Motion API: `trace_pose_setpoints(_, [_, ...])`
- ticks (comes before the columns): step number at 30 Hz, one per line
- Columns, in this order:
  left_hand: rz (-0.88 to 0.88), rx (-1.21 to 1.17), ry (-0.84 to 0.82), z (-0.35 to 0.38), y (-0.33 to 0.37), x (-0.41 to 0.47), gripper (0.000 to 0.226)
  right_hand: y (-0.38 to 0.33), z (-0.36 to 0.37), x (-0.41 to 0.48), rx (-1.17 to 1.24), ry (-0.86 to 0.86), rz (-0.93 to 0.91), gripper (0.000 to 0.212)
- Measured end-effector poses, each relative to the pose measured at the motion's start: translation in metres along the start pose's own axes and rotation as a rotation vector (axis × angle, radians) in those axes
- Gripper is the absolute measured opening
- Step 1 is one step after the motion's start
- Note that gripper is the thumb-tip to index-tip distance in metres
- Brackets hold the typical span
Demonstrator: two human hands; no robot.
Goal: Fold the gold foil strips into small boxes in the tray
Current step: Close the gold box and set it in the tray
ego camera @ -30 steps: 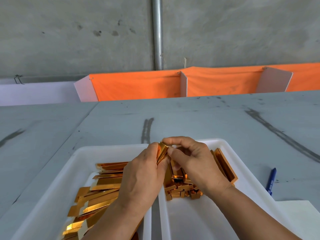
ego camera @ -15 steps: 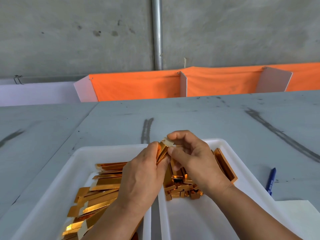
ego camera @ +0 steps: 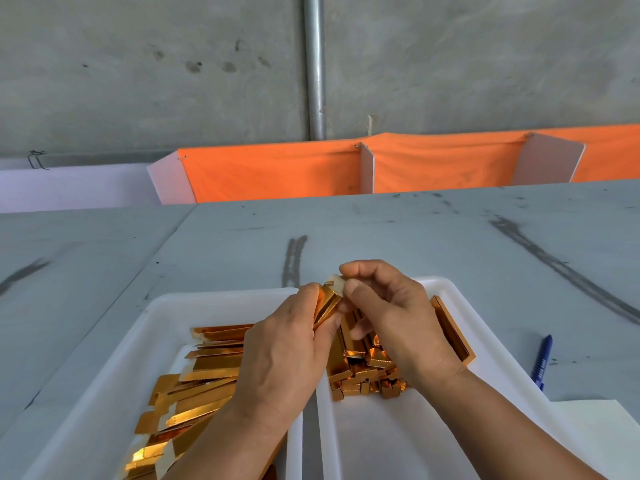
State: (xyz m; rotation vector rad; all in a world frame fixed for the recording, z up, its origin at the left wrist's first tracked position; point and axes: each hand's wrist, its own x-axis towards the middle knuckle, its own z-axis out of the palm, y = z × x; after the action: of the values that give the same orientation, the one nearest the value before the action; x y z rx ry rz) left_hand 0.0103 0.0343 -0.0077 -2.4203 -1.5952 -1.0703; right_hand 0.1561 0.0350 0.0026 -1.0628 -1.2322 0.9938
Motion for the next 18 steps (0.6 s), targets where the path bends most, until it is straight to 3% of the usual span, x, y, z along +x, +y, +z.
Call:
trace_pose_setpoints(5, [0.046, 0.048, -0.034, -0.0011, 0.0014, 0.0003, 0.036, 0.0019, -0.0049, 0.001, -0.106, 0.023, -0.018, 0.013])
trace_pose_setpoints(18, [0.049, 0.034, -0.047, 0.0031, 0.0008, -0.0014, 0.043, 0.0053, -0.0085, 0.0018, -0.476, 0.021, -0.282, 0.014])
